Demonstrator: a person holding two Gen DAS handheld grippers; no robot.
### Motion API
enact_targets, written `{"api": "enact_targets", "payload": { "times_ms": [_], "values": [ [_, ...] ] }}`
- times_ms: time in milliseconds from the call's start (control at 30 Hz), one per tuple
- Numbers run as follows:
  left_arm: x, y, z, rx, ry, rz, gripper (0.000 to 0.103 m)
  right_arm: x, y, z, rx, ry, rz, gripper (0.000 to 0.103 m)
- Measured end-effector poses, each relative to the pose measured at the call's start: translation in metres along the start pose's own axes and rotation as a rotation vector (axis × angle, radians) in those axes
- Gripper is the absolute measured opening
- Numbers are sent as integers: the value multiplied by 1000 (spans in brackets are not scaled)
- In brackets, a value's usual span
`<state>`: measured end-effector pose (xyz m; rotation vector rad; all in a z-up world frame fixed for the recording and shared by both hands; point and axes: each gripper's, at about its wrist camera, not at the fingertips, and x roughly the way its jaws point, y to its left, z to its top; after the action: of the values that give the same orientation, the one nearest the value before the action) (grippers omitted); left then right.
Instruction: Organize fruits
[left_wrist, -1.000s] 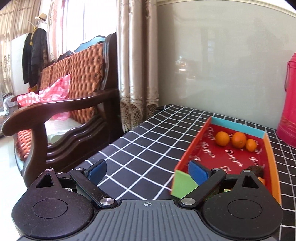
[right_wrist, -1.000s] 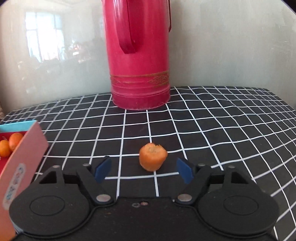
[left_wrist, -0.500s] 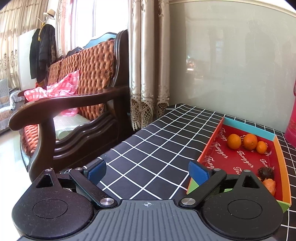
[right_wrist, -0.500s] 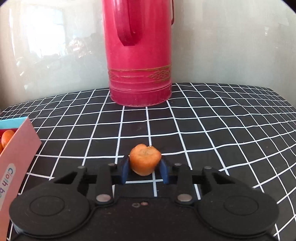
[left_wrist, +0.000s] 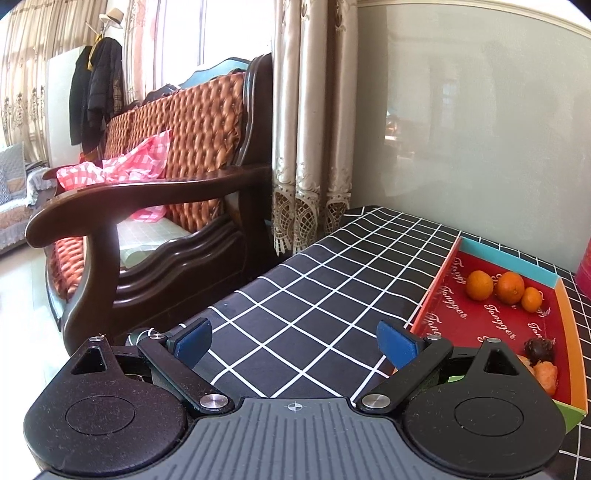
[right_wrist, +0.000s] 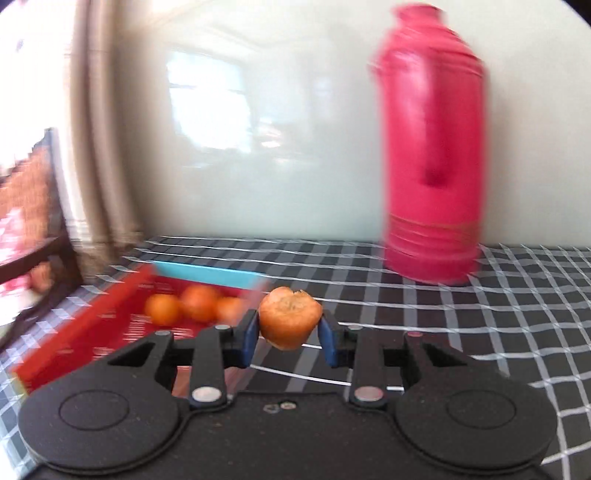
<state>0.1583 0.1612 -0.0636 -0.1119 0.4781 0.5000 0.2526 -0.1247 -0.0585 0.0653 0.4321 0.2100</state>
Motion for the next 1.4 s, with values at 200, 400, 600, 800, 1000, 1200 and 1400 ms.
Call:
{"api": "enact_targets", "payload": {
  "times_ms": [200,400,600,800,1000,1200,1400],
  "values": [
    [1,5,0,-3,-1,11,95,3,44,-4,-121,38,142,26],
    [1,13,0,-7,-4,21,95,12,73,-11,-188,89,186,27],
    [6,21,1,-33,11,27,96,5,80,-12,-239,34,165,75],
    [7,11,1,-35,18,-8,96,-13,55,-7,-232,-9,84,89],
    [-4,-19,1,4,1,-63,97,-31,3,-5,-171,-14,-39,94],
    [-16,-59,-2,54,-15,-124,99,-47,-72,-15,-59,17,-211,97],
    [-24,-94,-4,70,-16,-176,101,-62,-157,-33,90,58,-419,97]
  ]
}}
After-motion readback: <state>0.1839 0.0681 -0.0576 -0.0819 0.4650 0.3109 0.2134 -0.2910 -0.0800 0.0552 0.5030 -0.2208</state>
